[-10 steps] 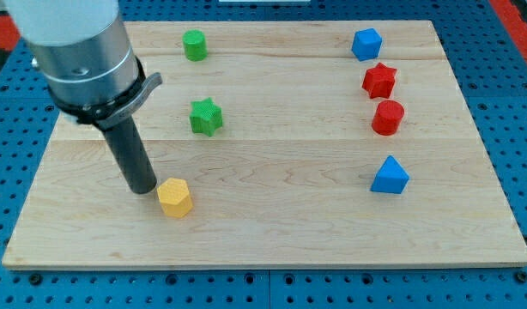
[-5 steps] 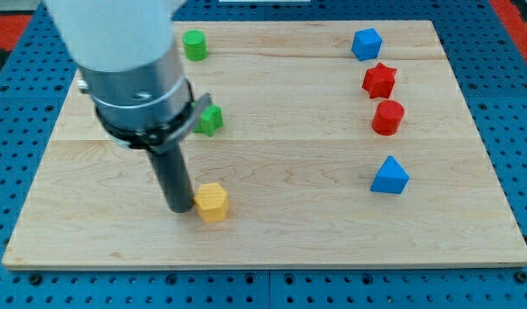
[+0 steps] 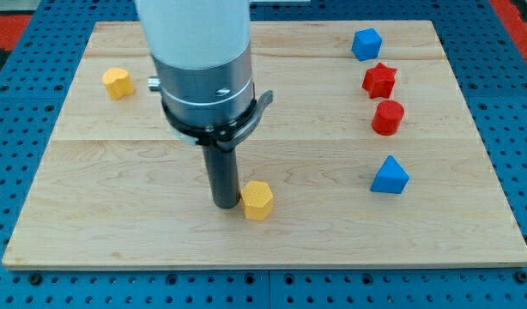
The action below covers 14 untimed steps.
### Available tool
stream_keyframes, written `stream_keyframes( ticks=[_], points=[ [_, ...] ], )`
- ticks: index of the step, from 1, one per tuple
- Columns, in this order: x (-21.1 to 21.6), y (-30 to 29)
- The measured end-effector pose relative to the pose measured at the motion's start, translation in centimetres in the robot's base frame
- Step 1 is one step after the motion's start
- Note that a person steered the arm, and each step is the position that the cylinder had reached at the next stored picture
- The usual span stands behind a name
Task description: Slide yellow hexagon closer to the blue triangle
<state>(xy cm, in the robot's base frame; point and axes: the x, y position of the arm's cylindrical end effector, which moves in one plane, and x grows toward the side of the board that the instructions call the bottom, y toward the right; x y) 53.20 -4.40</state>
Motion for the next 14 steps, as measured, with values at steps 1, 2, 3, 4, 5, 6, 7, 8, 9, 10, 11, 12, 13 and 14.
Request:
stream_keyframes(
  ticks=[1,2,3,4,5,6,7,8,9,10,11,12,13,14],
  points=[
    [-0.7,3.0],
    [2.6,3.5],
    [6.1,1.8],
    [5.9,1.3],
    [2.7,1.2],
    [0.2,1.3],
    [3.8,1.5],
    [3.0,1.6],
    [2.6,3.2],
    [2.3,7.0],
    [2.3,6.5],
    [1.3,6.1],
    [1.2,7.0],
    [0.4,8.0]
  ],
)
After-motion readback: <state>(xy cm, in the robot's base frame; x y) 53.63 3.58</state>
